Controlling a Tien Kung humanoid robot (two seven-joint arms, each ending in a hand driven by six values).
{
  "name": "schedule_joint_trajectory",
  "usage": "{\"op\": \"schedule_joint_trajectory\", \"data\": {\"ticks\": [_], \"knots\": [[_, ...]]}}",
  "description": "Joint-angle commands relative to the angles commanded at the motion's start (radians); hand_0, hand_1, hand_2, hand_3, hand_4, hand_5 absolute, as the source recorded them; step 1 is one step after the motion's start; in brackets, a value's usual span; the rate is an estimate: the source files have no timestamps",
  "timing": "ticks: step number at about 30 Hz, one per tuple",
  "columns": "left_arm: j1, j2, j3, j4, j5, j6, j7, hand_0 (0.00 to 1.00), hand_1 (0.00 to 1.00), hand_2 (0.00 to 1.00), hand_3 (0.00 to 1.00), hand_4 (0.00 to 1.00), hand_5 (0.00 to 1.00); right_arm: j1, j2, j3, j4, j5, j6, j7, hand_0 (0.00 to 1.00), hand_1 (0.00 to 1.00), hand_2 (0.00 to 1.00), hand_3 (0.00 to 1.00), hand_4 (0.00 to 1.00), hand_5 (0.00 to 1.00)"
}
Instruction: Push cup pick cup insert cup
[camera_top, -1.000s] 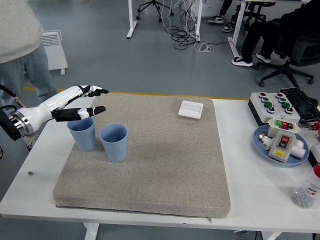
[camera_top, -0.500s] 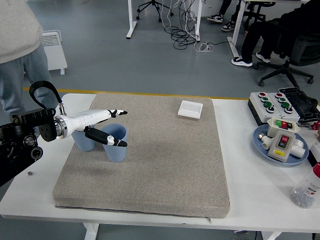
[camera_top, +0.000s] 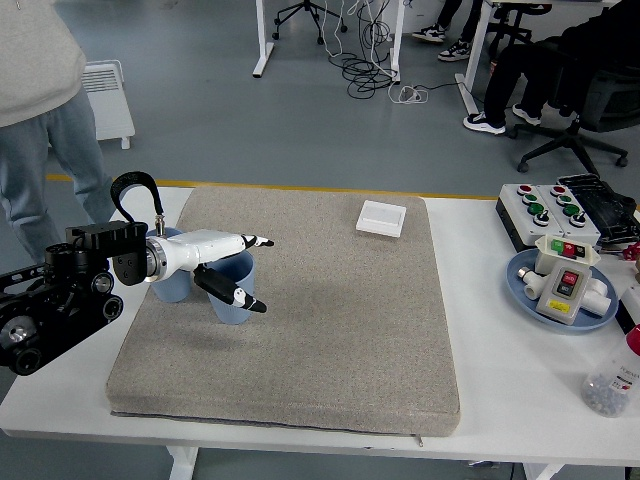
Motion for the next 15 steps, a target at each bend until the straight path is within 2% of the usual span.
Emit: {"op": "schedule_joint_trajectory", "data": {"ticks": [4, 5, 11, 12, 15], "knots": [[-0.012, -0.009, 0.015, 0.013, 0.048, -0.003, 0.001, 0.947, 0.954, 0.998, 0.998, 0.998, 0.523, -0.002, 0.000, -0.003, 0.000, 0.000, 0.000, 0.000, 0.763, 0.659, 0.694, 0.620, 0.189, 0.621], [-0.014, -0.010, 0.017, 0.015, 0.057, -0.004, 0.003, 0.906, 0.910, 0.998, 0.998, 0.984, 0.373, -0.002, 0.000, -0.003, 0.000, 0.000, 0.000, 0.000, 0.763, 0.659, 0.695, 0.620, 0.189, 0.617], [-0.015, -0.017, 0.025, 0.032, 0.108, -0.004, 0.017, 0.906, 0.910, 0.998, 0.998, 0.984, 0.373, -0.006, -0.001, -0.004, 0.000, -0.001, 0.000, 0.000, 0.763, 0.659, 0.695, 0.620, 0.189, 0.617], [-0.015, -0.017, 0.025, 0.034, 0.111, -0.005, 0.019, 0.811, 0.856, 0.985, 0.994, 0.921, 0.247, -0.006, -0.001, -0.004, 0.000, -0.002, 0.000, 0.000, 0.763, 0.659, 0.694, 0.620, 0.189, 0.616], [-0.015, -0.014, 0.028, 0.035, 0.114, -0.002, 0.020, 0.811, 0.856, 0.985, 0.994, 0.921, 0.247, -0.006, -0.002, -0.003, 0.000, -0.003, 0.001, 0.000, 0.763, 0.659, 0.694, 0.620, 0.189, 0.616]]}}
